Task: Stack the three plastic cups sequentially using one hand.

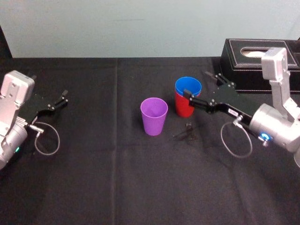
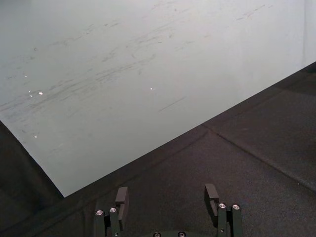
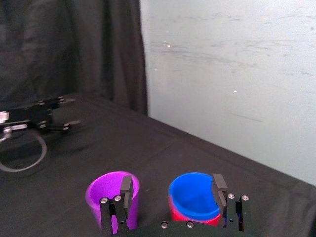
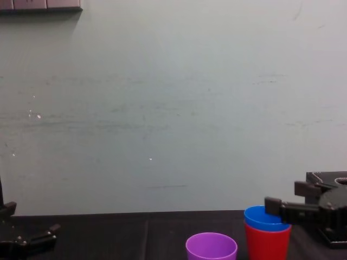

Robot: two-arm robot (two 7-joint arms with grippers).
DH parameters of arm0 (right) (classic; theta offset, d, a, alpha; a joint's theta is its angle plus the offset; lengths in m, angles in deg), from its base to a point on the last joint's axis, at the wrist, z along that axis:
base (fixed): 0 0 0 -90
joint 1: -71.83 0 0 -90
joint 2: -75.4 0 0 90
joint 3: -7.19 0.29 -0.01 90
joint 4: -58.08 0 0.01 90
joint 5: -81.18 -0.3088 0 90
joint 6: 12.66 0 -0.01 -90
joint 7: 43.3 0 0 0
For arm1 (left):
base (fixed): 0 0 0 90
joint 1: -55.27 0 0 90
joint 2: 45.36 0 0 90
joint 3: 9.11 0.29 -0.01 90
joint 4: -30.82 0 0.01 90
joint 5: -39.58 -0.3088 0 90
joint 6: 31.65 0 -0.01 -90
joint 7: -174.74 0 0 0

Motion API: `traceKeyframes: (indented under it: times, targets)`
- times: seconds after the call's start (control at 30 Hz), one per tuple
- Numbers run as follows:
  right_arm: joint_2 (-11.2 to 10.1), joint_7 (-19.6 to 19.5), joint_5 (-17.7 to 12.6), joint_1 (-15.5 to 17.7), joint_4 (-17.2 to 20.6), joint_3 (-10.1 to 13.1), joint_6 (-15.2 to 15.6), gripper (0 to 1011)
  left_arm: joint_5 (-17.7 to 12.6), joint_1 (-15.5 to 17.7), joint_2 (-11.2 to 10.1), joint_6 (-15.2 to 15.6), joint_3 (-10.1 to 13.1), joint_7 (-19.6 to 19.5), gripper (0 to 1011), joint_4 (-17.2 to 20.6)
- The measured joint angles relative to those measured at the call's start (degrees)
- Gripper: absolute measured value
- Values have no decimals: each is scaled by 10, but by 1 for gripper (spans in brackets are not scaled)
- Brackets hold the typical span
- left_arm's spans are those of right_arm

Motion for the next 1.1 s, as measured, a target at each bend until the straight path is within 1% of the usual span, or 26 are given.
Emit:
traceKeyframes:
  times: [0.03,0.23,0.33,0.47,0.67,0.73,0.97,1.03,1.1]
  targets:
    - [-7,1,-3,13,15,2,1,1000,0,0,0,0,0,0,1005,0]
    - [-27,7,-13,58,59,0,2,1000,0,0,0,0,0,0,1005,0]
    - [-30,9,-13,71,67,-6,1,1002,0,0,0,0,0,0,1005,0]
    - [-29,8,-9,80,68,-16,-3,1000,0,0,0,0,0,0,1005,0]
    - [-23,1,5,87,66,-27,-9,1000,0,0,0,0,0,0,1005,0]
    - [-19,-7,14,88,65,-31,-10,1000,0,0,0,0,0,0,1005,0]
    - [3,-44,40,85,64,-39,12,1000,0,0,0,0,0,0,1005,0]
    - [17,-62,55,82,62,-43,18,1000,0,0,0,0,0,0,1005,0]
    - [21,-66,60,82,62,-45,19,1000,0,0,0,0,0,0,1005,0]
